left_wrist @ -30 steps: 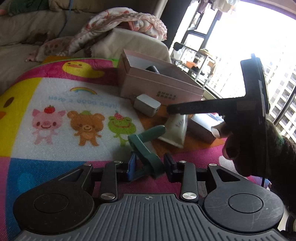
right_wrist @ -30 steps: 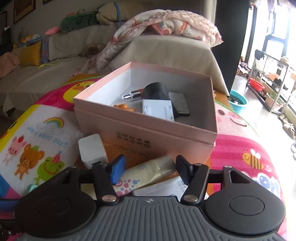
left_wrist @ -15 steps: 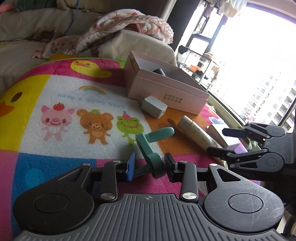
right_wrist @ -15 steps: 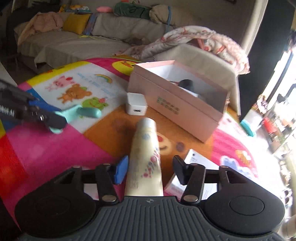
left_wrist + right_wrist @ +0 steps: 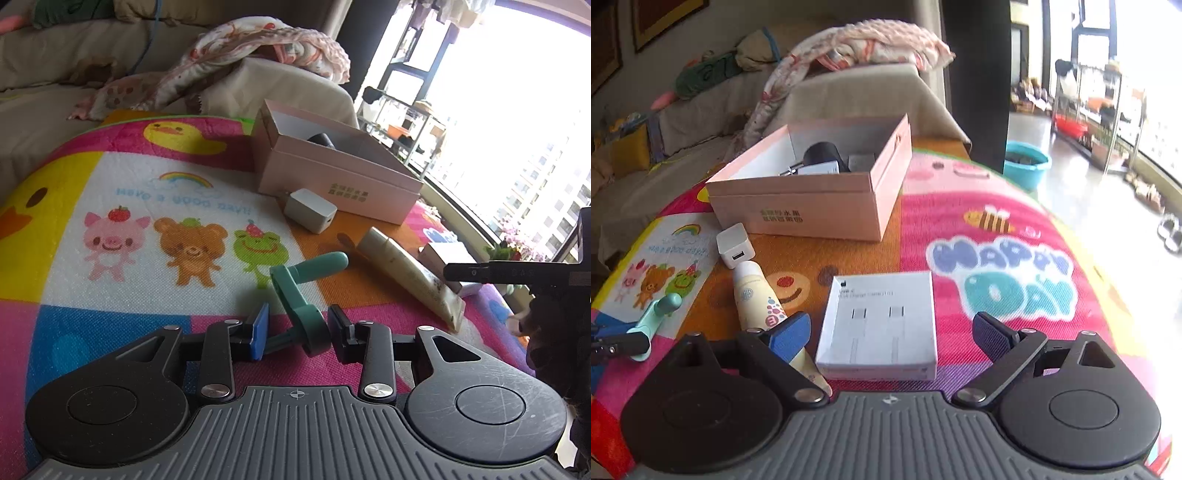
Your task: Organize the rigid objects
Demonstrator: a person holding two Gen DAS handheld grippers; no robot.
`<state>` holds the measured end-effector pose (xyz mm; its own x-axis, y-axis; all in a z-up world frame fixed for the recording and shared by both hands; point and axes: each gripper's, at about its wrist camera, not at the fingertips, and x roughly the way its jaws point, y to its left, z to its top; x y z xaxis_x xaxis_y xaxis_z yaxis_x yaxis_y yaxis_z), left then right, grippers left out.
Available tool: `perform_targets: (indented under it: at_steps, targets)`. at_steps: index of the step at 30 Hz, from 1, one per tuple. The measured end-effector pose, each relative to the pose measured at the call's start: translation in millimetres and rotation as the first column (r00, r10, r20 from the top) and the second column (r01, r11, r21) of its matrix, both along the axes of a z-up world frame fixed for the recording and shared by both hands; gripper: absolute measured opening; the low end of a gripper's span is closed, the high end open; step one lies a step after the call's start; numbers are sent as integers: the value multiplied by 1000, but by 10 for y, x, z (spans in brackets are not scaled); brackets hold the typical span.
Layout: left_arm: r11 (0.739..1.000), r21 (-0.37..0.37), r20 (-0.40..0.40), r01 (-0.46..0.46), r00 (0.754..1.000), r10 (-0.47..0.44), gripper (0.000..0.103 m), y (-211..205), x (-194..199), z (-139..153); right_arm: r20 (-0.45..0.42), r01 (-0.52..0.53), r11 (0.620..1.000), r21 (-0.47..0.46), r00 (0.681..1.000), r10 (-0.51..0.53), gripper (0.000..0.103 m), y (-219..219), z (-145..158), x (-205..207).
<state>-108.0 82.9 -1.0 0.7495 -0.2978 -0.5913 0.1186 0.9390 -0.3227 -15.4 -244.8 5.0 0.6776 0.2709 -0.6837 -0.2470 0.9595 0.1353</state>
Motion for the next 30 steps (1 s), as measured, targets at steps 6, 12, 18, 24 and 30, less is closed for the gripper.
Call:
perform_targets:
  at_steps: [6,12,18,24,30]
  targets:
    - [1000,17,1,1,1000,-1,39,-40,4,0,0,-34,999,24,999,34,96,183,-108,-116]
    - [999,33,4,5,1000,-5,40,-66,-1,6,32,-121,993,2,992,121,96,387,-118,-264]
    - [975,208,30,79,996,-87,52,-306,-46,11,36,-117,993,21,993,117,98,363,-128,-266]
    - [977,187,18,107,994,-112,70,-395,1,20,45,-116,993,26,992,115,98,352,-141,-279]
    - [991,111,21,69,997,-71,69,-423,185,105,54,-114,993,25,992,113,99,356,-154,-292]
